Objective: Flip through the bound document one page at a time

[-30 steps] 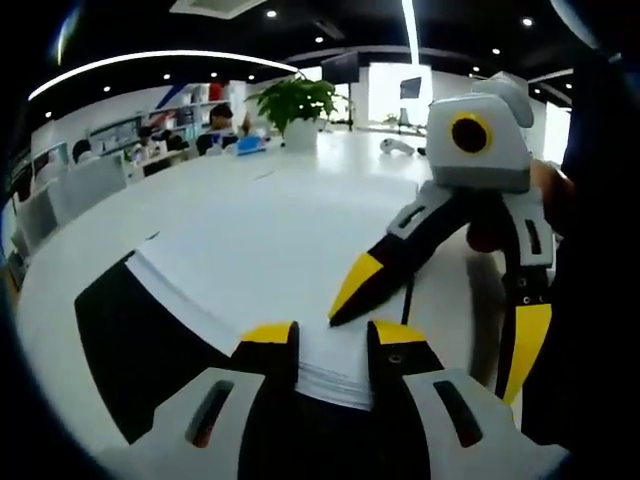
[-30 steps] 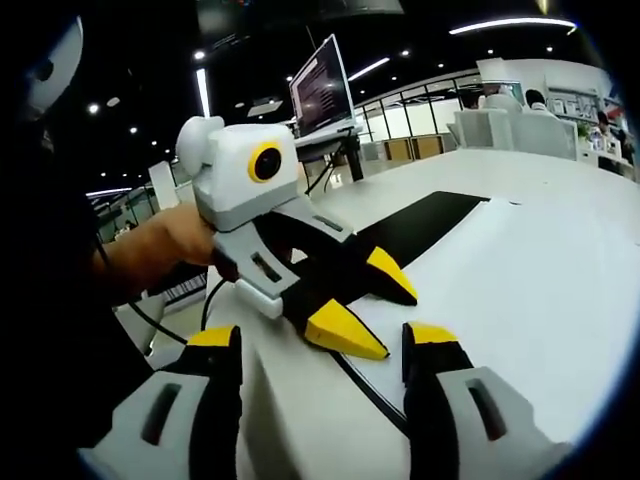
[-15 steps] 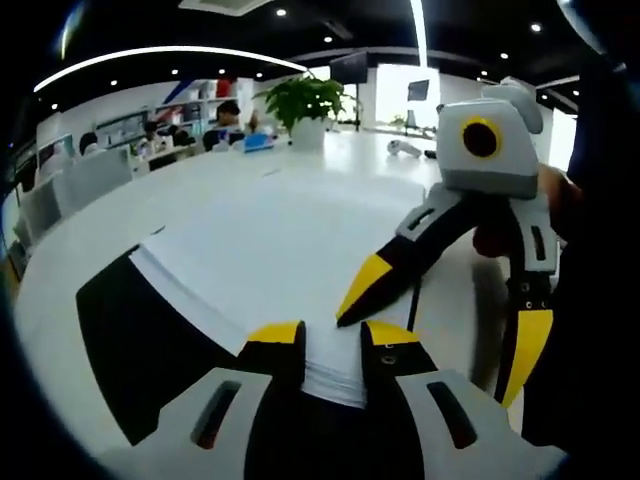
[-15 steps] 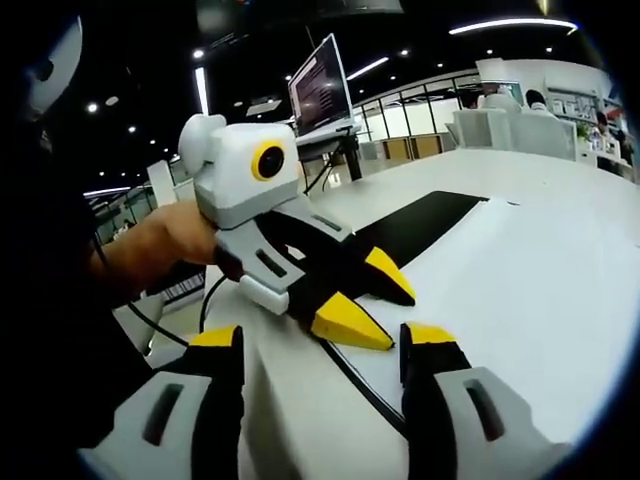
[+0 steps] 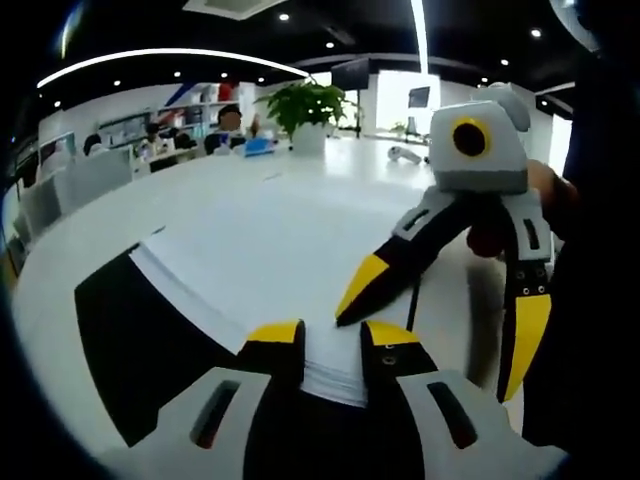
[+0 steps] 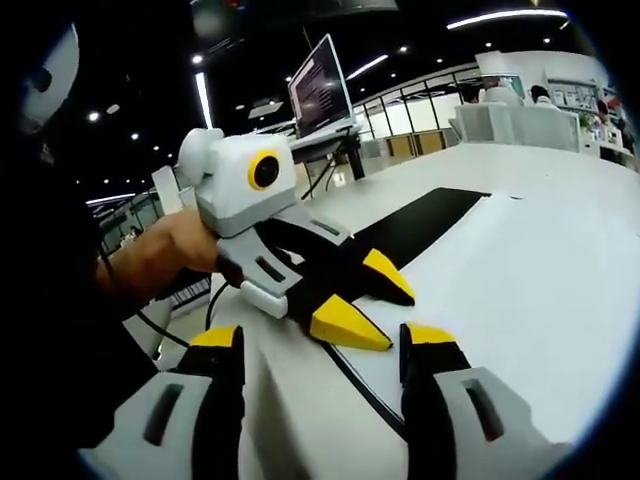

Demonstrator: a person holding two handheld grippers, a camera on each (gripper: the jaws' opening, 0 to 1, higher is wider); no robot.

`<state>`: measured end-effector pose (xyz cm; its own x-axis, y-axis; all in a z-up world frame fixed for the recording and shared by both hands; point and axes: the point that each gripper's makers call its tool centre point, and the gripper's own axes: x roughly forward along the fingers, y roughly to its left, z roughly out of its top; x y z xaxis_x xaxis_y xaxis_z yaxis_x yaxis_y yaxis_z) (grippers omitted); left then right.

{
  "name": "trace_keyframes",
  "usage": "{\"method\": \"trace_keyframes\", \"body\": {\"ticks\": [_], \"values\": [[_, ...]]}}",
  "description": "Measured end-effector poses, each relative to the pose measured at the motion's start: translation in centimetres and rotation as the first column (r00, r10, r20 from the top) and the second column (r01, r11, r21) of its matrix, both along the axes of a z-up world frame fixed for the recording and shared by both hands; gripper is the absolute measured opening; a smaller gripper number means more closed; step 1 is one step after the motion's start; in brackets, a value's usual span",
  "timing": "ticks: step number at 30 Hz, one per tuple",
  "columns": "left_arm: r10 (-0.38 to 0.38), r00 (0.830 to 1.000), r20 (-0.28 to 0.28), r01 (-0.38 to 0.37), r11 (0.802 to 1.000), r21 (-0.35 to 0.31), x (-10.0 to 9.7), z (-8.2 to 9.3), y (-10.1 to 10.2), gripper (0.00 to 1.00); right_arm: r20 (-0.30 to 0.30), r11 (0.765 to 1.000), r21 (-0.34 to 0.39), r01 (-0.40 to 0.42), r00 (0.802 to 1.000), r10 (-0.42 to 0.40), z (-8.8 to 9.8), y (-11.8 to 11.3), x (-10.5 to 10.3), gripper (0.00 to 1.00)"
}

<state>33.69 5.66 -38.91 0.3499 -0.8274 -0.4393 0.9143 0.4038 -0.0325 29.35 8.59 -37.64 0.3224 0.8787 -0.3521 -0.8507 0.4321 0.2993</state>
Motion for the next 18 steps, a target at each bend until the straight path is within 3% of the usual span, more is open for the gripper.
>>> {"method": "trace_keyframes", "body": {"ticks": [4, 7, 9, 11, 13, 15, 18], "values": [[0.003, 1.0, -0.014, -0.003, 1.0, -0.005, -0.1, 0.1, -0.1, 0.27, -0.031, 1.0, 0.005, -0.014, 0.999, 0.014, 0.1, -0.1, 0.1, 0.6], [-0.007, 1.0, -0.016, 0.007, 1.0, 0.002, -0.3, 0.1, -0.3, 0.3, -0.1, 0.999, -0.012, -0.038, 0.994, 0.037, 0.4, -0.3, -0.2, 0.6], [-0.016, 1.0, -0.007, 0.017, 1.0, 0.009, -0.4, 0.0, -0.3, 0.31, -0.115, 0.998, -0.019, -0.066, 0.991, 0.064, 0.6, -0.5, -0.4, 0.6], [-0.025, 1.0, -0.002, 0.025, 1.0, 0.008, -0.6, 0.1, -0.3, 0.33, -0.136, 0.995, 0.038, -0.092, 0.986, 0.096, 1.8, -0.6, -0.7, 0.6], [-0.029, 1.0, -0.002, 0.029, 0.999, 0.012, -0.7, 0.1, -0.4, 0.33, -0.17, 0.984, 0.163, -0.074, 0.98, 0.102, 4.2, -0.9, -0.6, 0.58], [-0.019, 1.0, -0.02, 0.019, 1.0, 0.015, -0.6, 0.1, -0.4, 0.33, -0.181, 0.971, 0.232, -0.06, 0.978, 0.103, 5.8, -1.8, -0.3, 0.54], [-0.021, 0.999, -0.043, 0.022, 0.999, 0.025, -0.7, 0.2, -0.6, 0.35, -0.152, 0.976, 0.216, -0.014, 0.987, 0.048, 6.0, -3.7, 1.1, 0.49]]}}
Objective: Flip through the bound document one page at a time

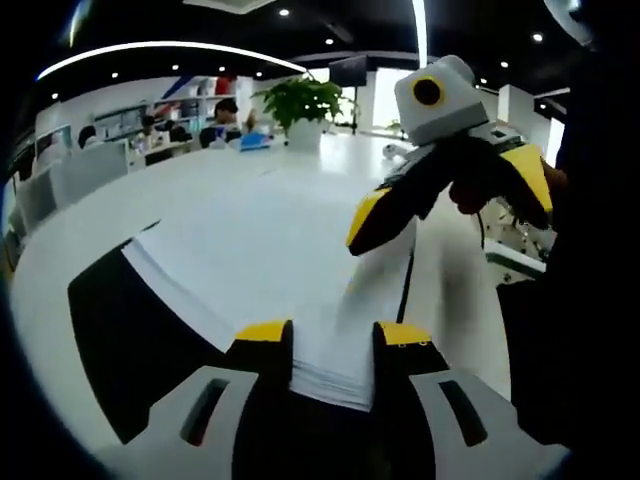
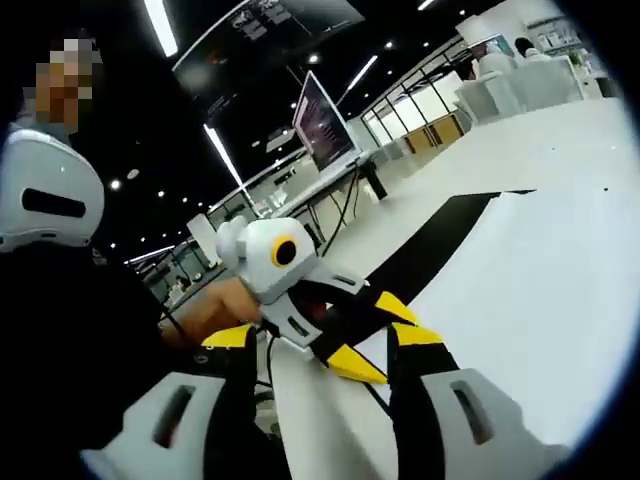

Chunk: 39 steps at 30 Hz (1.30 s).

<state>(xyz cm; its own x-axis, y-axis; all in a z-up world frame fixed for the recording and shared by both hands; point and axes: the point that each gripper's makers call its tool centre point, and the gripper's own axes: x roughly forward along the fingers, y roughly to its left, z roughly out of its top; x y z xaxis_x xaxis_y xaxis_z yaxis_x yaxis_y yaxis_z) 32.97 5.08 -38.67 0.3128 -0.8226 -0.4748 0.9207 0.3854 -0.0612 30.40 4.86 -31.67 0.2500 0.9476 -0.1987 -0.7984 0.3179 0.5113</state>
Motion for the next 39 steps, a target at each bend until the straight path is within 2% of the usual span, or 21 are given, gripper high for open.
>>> {"method": "trace_keyframes", "body": {"ticks": [3, 6, 9, 13, 14, 16, 18, 20, 26, 28, 31, 35, 39], "values": [[-0.016, 1.0, 0.001, 0.016, 1.0, 0.021, -0.1, -0.1, 0.0, 0.36, 0.016, 0.999, -0.024, 0.028, 1.0, -0.027, -0.5, -1.9, 0.8, 0.44], [-0.019, 1.0, -0.008, 0.019, 1.0, 0.011, -0.1, -0.1, 0.1, 0.36, 0.031, 0.998, -0.058, 0.008, 0.999, -0.006, -0.8, -3.3, 0.8, 0.35], [-0.022, 1.0, -0.01, 0.022, 1.0, 0.019, -0.2, -0.1, 0.0, 0.37, 0.115, 0.994, -0.107, -0.012, 0.993, 0.024, -0.6, -4.9, 0.8, 0.28], [-0.035, 0.999, -0.009, 0.036, 0.999, 0.038, -0.2, -0.1, 0.0, 0.37, 0.174, 0.982, -0.187, -0.027, 0.983, 0.061, -1.0, -6.6, 1.0, 0.23], [-0.038, 0.999, -0.007, 0.039, 0.999, 0.037, -0.2, -0.2, 0.0, 0.37, 0.217, 0.98, -0.197, 0.006, 0.975, 0.038, -0.8, -7.3, 1.8, 0.23], [-0.039, 0.999, -0.005, 0.039, 0.999, 0.03, -0.2, -0.2, 0.0, 0.37, 0.286, 0.983, -0.158, 0.098, 0.957, -0.05, -0.1, -8.4, 3.5, 0.23], [-0.038, 0.999, 0.0, 0.038, 0.999, 0.026, -0.2, -0.2, 0.0, 0.37, 0.296, 0.976, -0.162, 0.145, 0.951, -0.092, -0.4, -9.6, 4.5, 0.23], [-0.028, 1.0, -0.009, 0.029, 0.999, 0.022, -0.1, -0.1, 0.0, 0.37, 0.333, 0.959, -0.211, 0.187, 0.937, -0.11, -1.3, -10.8, 5.4, 0.19], [-0.022, 1.0, -0.023, 0.023, 0.999, 0.042, 0.0, -0.2, 0.0, 0.36, 0.325, 0.963, -0.197, 0.182, 0.939, -0.111, -2.2, -11.0, 5.5, 0.19], [-0.027, 0.999, -0.021, 0.028, 0.999, 0.04, 0.1, -0.2, 0.1, 0.35, 0.345, 0.955, -0.233, 0.183, 0.934, -0.095, -2.9, -11.0, 5.7, 0.19], [-0.018, 0.999, -0.031, 0.019, 1.0, 0.021, 0.2, -0.1, 0.2, 0.34, 0.331, 0.942, -0.286, 0.179, 0.94, -0.078, -4.3, -11.2, 5.8, 0.17], [-0.014, 0.999, -0.031, 0.015, 1.0, 0.024, 0.1, -0.1, 0.1, 0.34, 0.329, 0.944, -0.269, 0.189, 0.94, -0.094, -4.4, -11.8, 6.3, 0.11], [-0.019, 1.0, -0.023, 0.02, 0.999, 0.028, 0.0, -0.2, 0.1, 0.35, 0.326, 0.936, -0.278, 0.215, 0.938, -0.119, -5.1, -12.1, 6.8, 0.09]]}}
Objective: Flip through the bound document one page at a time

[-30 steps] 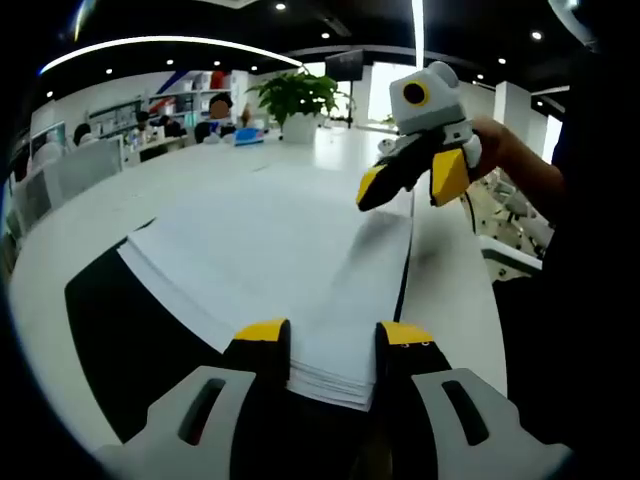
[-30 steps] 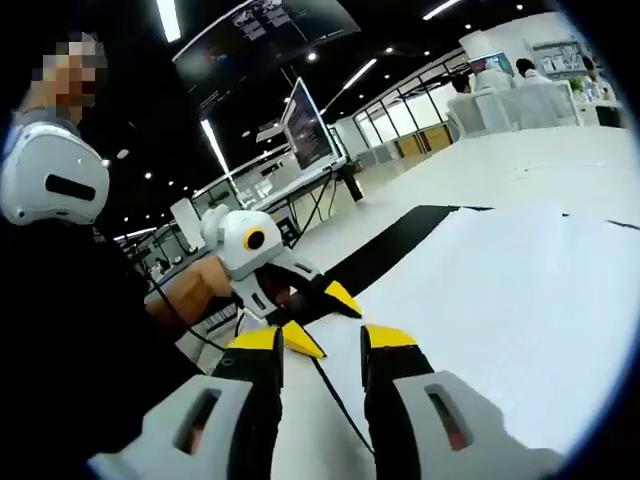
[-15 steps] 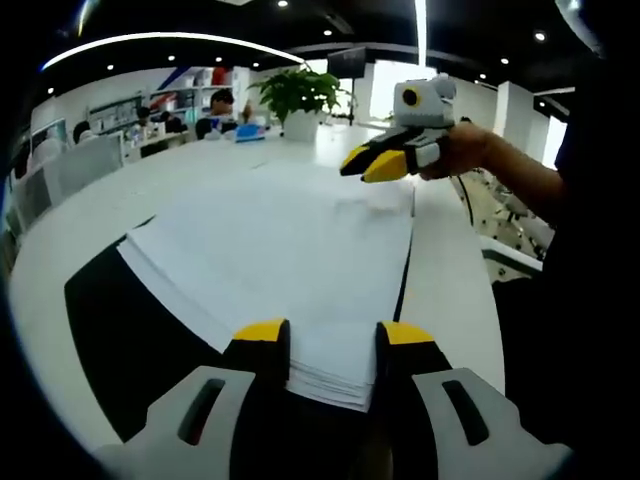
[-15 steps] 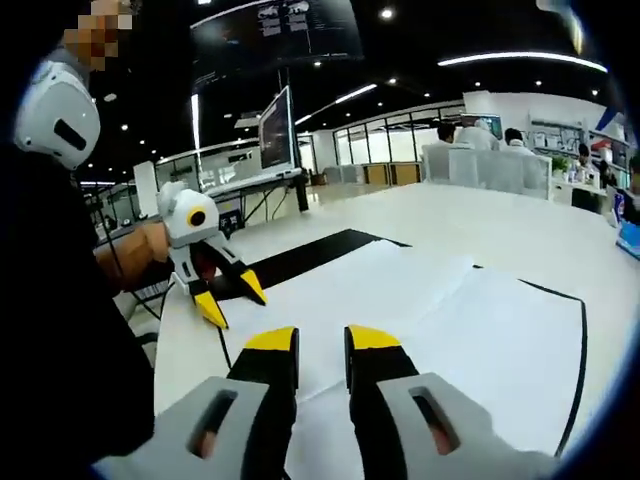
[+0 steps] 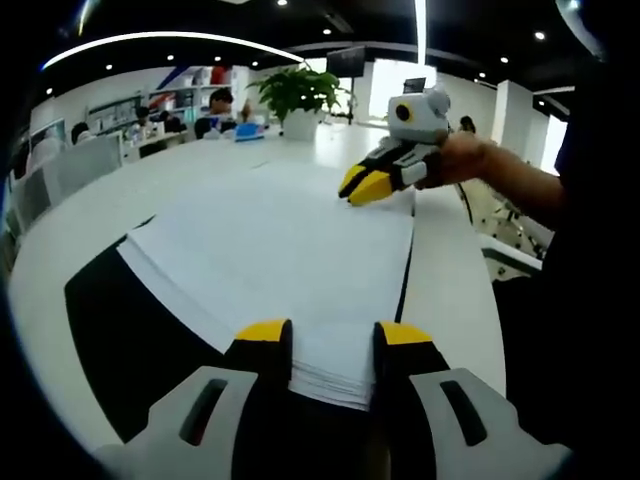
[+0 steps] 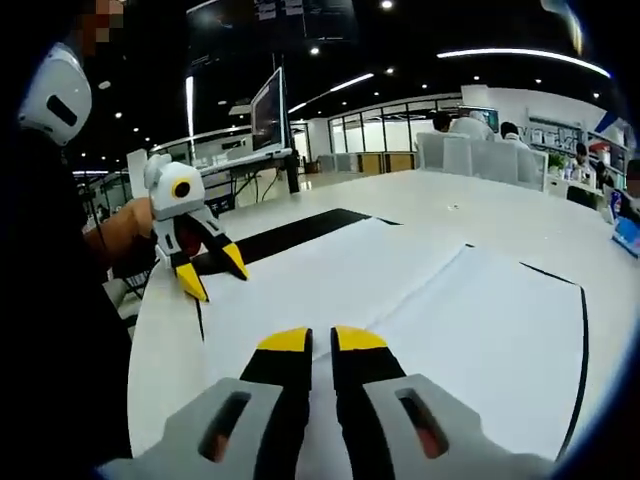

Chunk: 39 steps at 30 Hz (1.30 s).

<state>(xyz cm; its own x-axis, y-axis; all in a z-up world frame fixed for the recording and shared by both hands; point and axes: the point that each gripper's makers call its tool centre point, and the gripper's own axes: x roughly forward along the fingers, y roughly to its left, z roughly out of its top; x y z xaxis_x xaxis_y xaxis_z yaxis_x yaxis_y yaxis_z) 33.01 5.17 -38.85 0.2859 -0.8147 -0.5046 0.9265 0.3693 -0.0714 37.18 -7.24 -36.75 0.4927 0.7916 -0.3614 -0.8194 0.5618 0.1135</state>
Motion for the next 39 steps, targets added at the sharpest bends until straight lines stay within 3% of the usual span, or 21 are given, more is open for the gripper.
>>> {"method": "trace_keyframes", "body": {"ticks": [10, 16, 19, 29, 39], "values": [[-0.006, 1.0, 0.013, 0.005, 1.0, 0.028, -0.1, 0.0, -0.1, 0.35, 0.007, 1.0, 0.0, 0.027, 1.0, -0.027, -0.6, 0.8, 1.1, 0.02], [-0.012, 0.999, 0.036, 0.01, 0.998, 0.057, -0.3, -0.1, -0.4, 0.36, -0.041, 0.992, 0.09, 0.086, 0.996, -0.082, -0.7, 0.6, 1.4, 0.02], [-0.009, 0.999, 0.039, 0.006, 0.998, 0.067, -0.3, -0.1, -0.4, 0.36, -0.028, 0.993, 0.072, 0.089, 0.996, -0.087, -0.7, 0.6, 1.4, 0.02], [-0.019, 0.999, 0.041, 0.016, 0.998, 0.059, -0.2, -0.2, -0.4, 0.36, -0.089, 0.988, 0.103, 0.118, 0.99, -0.109, -0.4, 0.6, 2.3, 0.02], [-0.03, 0.999, 0.038, 0.027, 0.998, 0.057, -0.2, -0.2, -0.4, 0.37, -0.103, 0.987, 0.091, 0.13, 0.987, -0.121, -0.2, 0.9, 5.0, 0.02]]}}
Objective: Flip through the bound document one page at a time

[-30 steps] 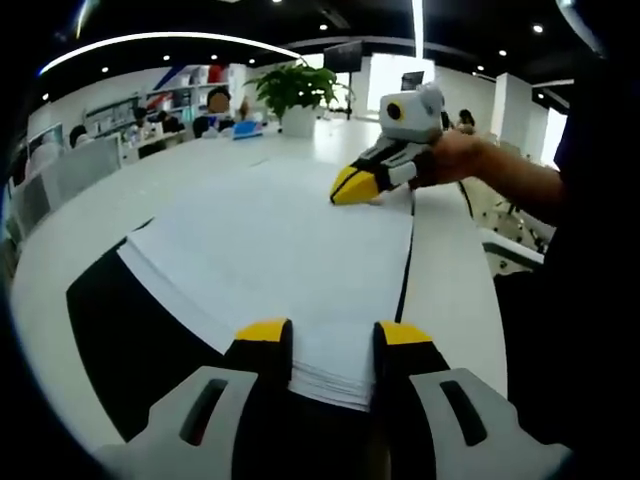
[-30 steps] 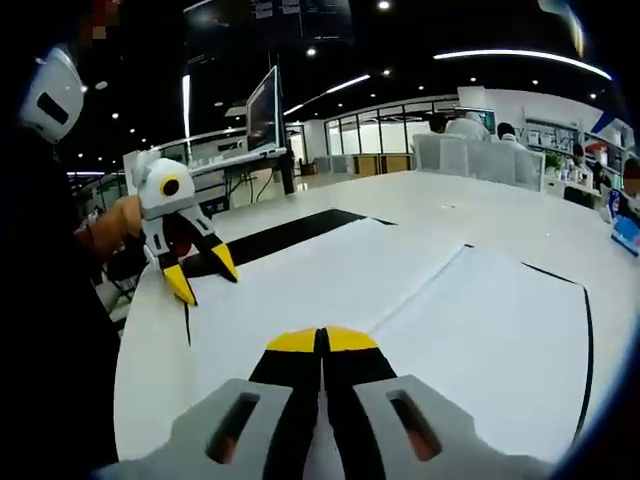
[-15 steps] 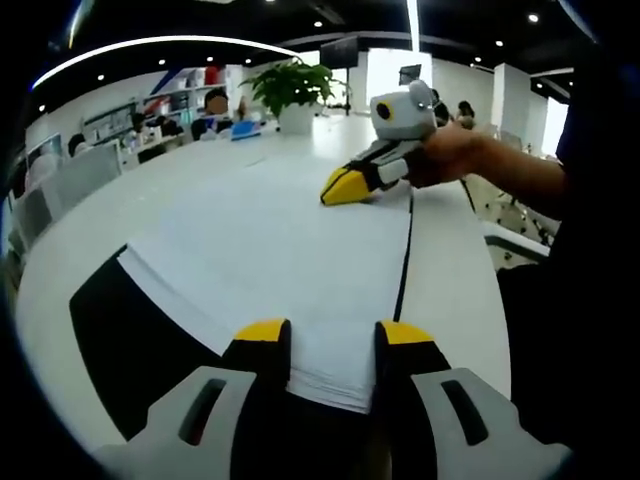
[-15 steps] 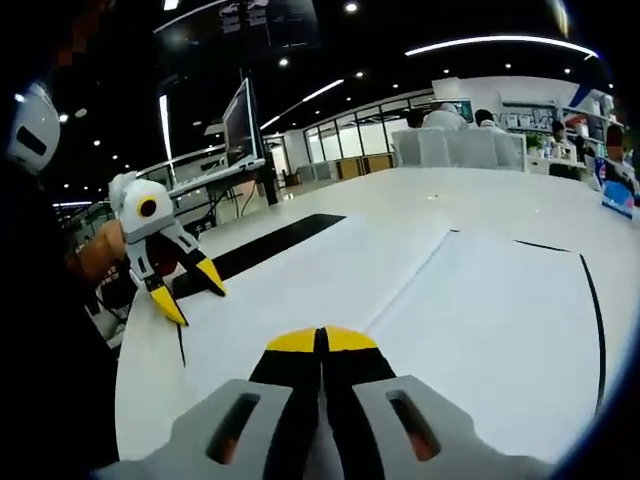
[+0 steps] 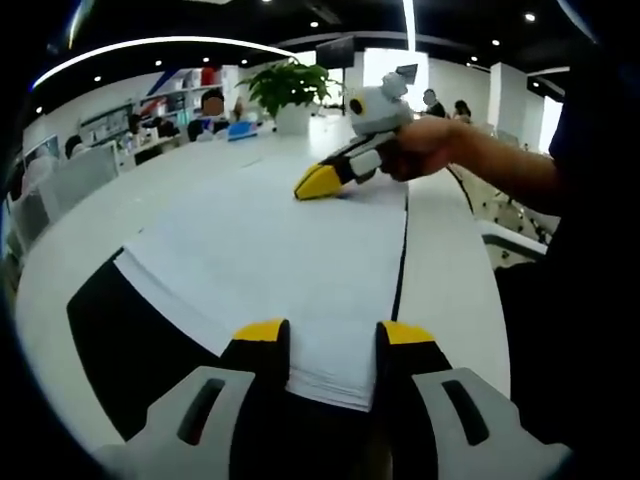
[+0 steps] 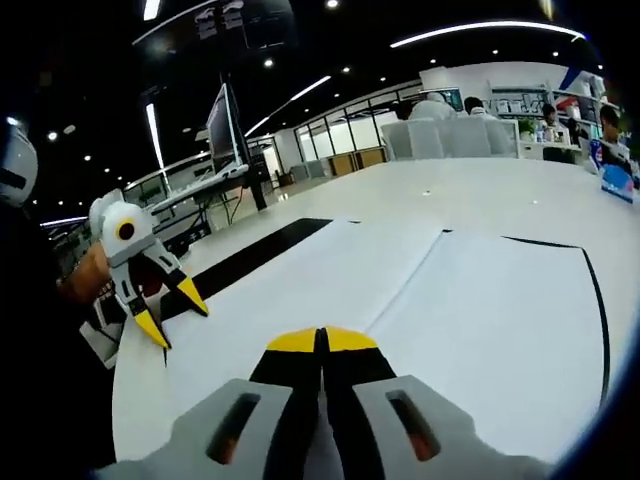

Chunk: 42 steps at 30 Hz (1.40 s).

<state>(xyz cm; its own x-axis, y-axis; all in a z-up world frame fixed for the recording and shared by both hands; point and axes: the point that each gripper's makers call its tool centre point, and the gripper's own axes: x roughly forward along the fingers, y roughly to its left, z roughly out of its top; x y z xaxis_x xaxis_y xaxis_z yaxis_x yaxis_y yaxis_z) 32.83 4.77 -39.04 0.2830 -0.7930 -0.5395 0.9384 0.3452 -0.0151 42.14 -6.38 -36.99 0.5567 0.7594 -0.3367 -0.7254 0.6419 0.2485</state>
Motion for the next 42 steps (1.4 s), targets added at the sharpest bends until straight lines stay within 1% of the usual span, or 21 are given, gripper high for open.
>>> {"method": "trace_keyframes", "body": {"ticks": [3, 11, 15, 20, 23, 25, 32, 35, 38, 42], "values": [[-0.002, 1.0, -0.001, 0.002, 1.0, 0.0, 0.0, 0.0, 0.0, 0.37, -0.001, 1.0, -0.002, 0.005, 1.0, -0.005, 0.0, 0.0, 0.9, 0.02], [-0.022, 1.0, -0.003, 0.022, 1.0, -0.001, 0.1, -0.1, 0.0, 0.37, -0.004, 0.999, 0.024, 0.046, 0.999, -0.045, 0.1, -0.3, 4.0, 0.02], [-0.025, 1.0, -0.016, 0.025, 1.0, 0.005, 0.2, 0.0, 0.0, 0.36, 0.0, 0.998, 0.011, 0.064, 0.998, -0.064, 0.0, -0.2, 5.4, 0.02], [-0.035, 0.999, -0.02, 0.035, 0.999, 0.024, 0.4, 0.0, 0.2, 0.33, -0.002, 0.999, -0.007, 0.054, 0.999, -0.054, 0.0, 0.1, 7.2, 0.02], [-0.038, 0.999, -0.023, 0.038, 0.999, 0.014, 0.4, 0.0, 0.2, 0.33, -0.016, 0.998, -0.008, 0.054, 0.998, -0.055, -0.1, 0.2, 8.2, 0.02], [-0.038, 0.999, -0.023, 0.038, 0.999, 0.012, 0.3, 0.0, 0.2, 0.33, -0.038, 0.998, -0.005, 0.057, 0.998, -0.057, -0.2, 0.3, 8.8, 0.02], [-0.033, 0.999, -0.011, 0.033, 0.999, 0.024, 0.2, 0.0, 0.2, 0.33, -0.052, 0.997, -0.033, 0.065, 0.996, -0.066, -0.5, 0.9, 11.1, 0.02], [-0.03, 1.0, -0.01, 0.03, 0.999, 0.02, 0.2, 0.0, 0.2, 0.33, -0.05, 0.997, -0.048, 0.063, 0.997, -0.066, -0.6, 1.2, 11.9, 0.02], [-0.03, 1.0, -0.009, 0.03, 0.999, 0.017, 0.2, 0.0, 0.1, 0.33, -0.06, 0.997, -0.032, 0.067, 0.996, -0.069, -0.6, 1.3, 12.5, 0.02], [-0.028, 1.0, -0.011, 0.028, 1.0, 0.01, 0.1, 0.0, 0.0, 0.33, -0.066, 0.997, -0.032, 0.069, 0.995, -0.071, -0.5, 1.8, 13.0, 0.02]]}}
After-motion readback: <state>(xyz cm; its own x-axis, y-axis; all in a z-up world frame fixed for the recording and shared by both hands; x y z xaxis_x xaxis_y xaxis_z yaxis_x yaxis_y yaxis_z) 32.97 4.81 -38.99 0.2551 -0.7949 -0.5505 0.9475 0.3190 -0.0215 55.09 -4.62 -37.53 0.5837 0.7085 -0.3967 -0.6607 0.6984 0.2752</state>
